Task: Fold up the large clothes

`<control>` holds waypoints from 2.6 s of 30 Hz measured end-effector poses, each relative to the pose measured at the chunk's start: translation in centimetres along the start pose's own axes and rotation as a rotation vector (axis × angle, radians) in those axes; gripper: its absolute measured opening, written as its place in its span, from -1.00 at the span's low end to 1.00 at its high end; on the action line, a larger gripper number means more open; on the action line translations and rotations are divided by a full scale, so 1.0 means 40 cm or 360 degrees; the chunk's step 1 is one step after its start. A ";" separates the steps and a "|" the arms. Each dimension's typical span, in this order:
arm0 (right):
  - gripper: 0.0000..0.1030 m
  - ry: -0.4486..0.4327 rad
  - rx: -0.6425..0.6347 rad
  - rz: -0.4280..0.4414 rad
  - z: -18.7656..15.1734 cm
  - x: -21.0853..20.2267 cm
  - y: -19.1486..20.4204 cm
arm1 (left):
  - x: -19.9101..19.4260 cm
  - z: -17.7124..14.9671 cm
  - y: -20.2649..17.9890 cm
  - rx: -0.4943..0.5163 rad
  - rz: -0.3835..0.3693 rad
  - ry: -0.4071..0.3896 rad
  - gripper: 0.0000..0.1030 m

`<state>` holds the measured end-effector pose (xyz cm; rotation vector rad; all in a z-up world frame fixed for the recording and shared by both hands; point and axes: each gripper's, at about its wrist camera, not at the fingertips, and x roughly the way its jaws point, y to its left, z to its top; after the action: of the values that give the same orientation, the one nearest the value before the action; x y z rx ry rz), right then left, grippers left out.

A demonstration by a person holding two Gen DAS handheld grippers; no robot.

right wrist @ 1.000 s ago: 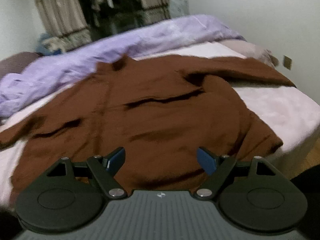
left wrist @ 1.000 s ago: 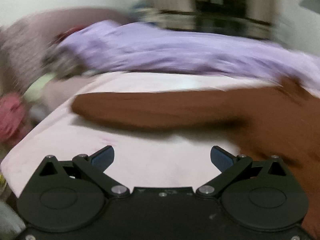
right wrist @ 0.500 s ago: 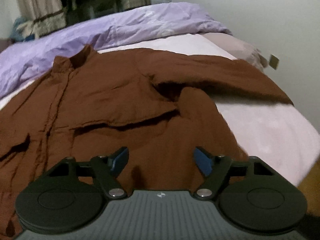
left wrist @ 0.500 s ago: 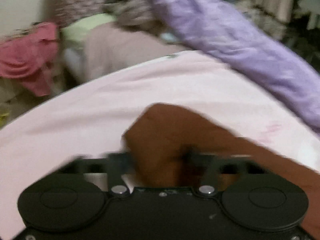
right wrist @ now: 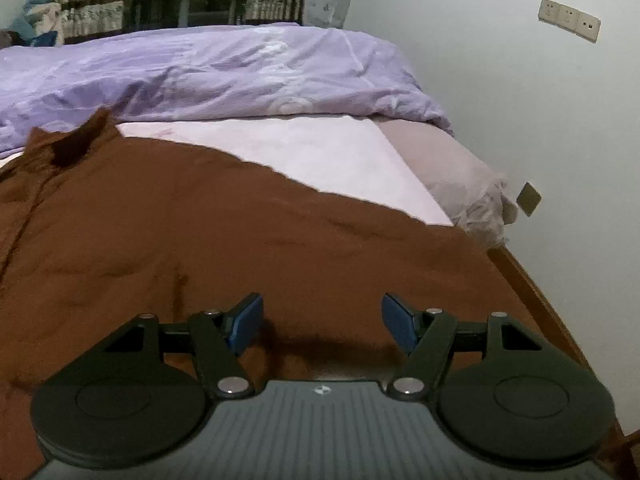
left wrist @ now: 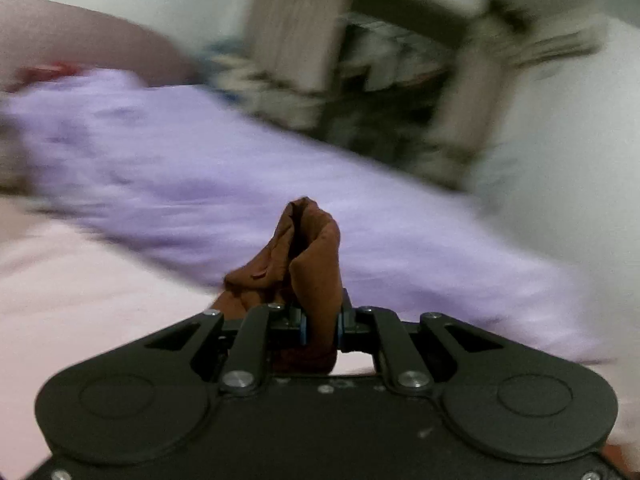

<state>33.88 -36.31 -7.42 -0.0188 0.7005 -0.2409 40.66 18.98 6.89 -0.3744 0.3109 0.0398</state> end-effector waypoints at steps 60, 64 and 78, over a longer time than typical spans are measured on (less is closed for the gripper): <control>0.61 0.0174 0.1340 0.0066 -0.108 0.164 -0.315 | 0.092 -0.447 -0.254 0.0485 -0.0162 0.0620 1.00; 0.27 0.0119 0.1400 0.0066 -0.117 0.172 -0.322 | 0.169 -0.473 -0.407 0.0483 -0.0393 0.0651 1.00; -0.78 -0.0271 0.1277 0.0137 -0.109 0.065 -0.281 | 0.382 -0.677 -0.626 0.0724 -0.0461 0.0911 1.00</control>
<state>30.62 -47.55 -11.32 0.7467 0.3965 -0.4188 49.72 -14.52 -12.86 0.0345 0.8099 -0.4237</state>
